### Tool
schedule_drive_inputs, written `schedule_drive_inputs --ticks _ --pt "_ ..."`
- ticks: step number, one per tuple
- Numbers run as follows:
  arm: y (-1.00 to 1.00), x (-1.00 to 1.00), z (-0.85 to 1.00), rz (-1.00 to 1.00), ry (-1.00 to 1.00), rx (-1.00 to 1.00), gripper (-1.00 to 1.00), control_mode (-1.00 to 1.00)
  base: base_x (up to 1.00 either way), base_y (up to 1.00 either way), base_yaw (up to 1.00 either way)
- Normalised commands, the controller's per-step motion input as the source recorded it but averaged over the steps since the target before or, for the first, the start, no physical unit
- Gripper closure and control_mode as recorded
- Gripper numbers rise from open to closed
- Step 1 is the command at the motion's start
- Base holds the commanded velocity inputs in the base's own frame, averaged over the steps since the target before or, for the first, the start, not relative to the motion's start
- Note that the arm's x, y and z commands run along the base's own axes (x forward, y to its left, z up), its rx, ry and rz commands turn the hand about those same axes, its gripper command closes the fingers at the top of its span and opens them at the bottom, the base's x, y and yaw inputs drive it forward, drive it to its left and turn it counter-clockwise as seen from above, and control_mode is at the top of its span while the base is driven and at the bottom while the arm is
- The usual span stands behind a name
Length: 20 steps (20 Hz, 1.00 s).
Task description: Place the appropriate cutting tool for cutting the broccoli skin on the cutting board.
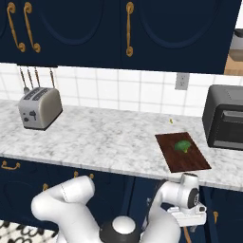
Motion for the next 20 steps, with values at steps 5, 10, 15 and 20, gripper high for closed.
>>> schedule_drive_inputs --ticks 5,10,15,20 --pt "0.0 -0.28 -0.46 0.09 -0.11 0.05 1.0 -1.0 0.0 0.0 0.0" --pt "0.19 -0.25 -0.17 0.1 -0.08 0.03 1.0 -1.0 0.0 0.0 0.0" --pt "0.24 -0.36 0.18 0.14 -0.01 0.0 1.0 -1.0 0.0 0.0 0.0" --pt "0.03 -0.53 0.9 0.18 -0.1 0.0 1.0 -1.0 0.0 0.0 0.0"
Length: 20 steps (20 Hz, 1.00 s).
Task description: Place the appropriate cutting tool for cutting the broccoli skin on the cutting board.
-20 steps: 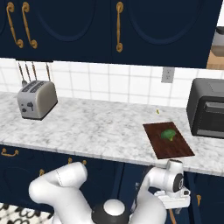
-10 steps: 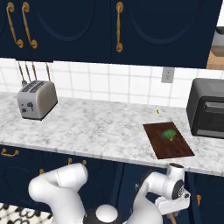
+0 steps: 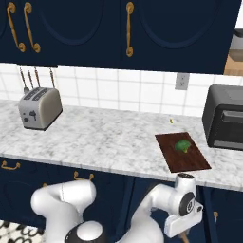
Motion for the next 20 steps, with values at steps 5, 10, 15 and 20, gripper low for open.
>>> schedule_drive_inputs --ticks 5,10,15,20 --pt "0.02 -0.61 1.0 0.21 -0.07 0.0 1.0 -1.0 0.0 0.0 0.0" --pt "0.04 -0.24 1.0 0.22 -0.08 0.0 1.0 -1.0 0.0 0.0 0.0" --pt "0.0 0.09 1.0 0.13 -0.03 0.0 1.0 -1.0 0.0 0.0 0.0" --pt "-0.04 0.45 0.87 0.02 -0.02 0.0 1.0 -1.0 0.0 0.0 0.0"
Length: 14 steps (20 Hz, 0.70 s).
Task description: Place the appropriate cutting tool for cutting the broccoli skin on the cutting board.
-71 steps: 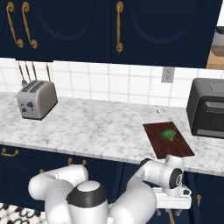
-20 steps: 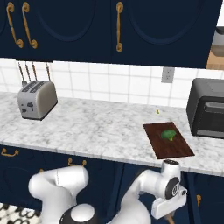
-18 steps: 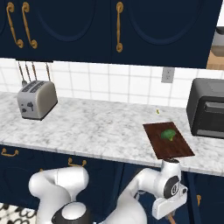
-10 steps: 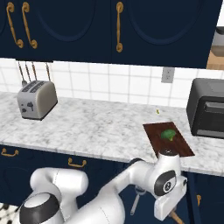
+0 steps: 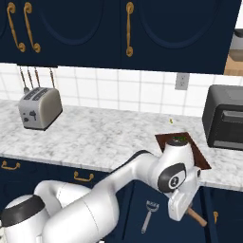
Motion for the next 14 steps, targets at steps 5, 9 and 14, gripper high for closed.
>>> schedule_drive_inputs --ticks 5,9,14 --pt "-0.08 0.81 0.43 0.02 0.0 0.0 1.0 -1.0 0.0 0.0 0.0" --pt "-0.05 0.81 0.04 0.02 0.0 0.01 1.0 -1.0 0.0 0.0 0.0" --pt "-0.04 0.76 0.0 0.02 0.0 0.04 1.0 -1.0 0.0 0.0 0.0"
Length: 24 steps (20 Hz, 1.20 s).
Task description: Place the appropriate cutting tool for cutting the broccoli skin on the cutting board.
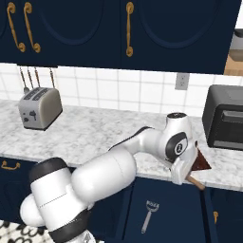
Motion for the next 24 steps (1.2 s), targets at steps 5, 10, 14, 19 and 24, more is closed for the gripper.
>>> schedule_drive_inputs --ticks 5,10,14,19,24 --pt "-0.03 0.77 0.0 0.02 0.0 0.03 1.0 -1.0 0.0 0.0 0.0" --pt "-0.03 0.75 -0.02 0.01 0.0 0.02 1.0 -1.0 0.0 0.0 0.0" --pt "0.0 0.59 -0.21 0.0 0.0 0.0 1.0 -1.0 0.0 0.0 0.0" --pt "0.0 0.46 -0.29 0.0 -0.01 0.0 1.0 -1.0 0.0 0.0 0.0" --pt "-0.11 0.43 -0.3 0.0 -0.02 0.0 1.0 -1.0 0.0 0.0 0.0"
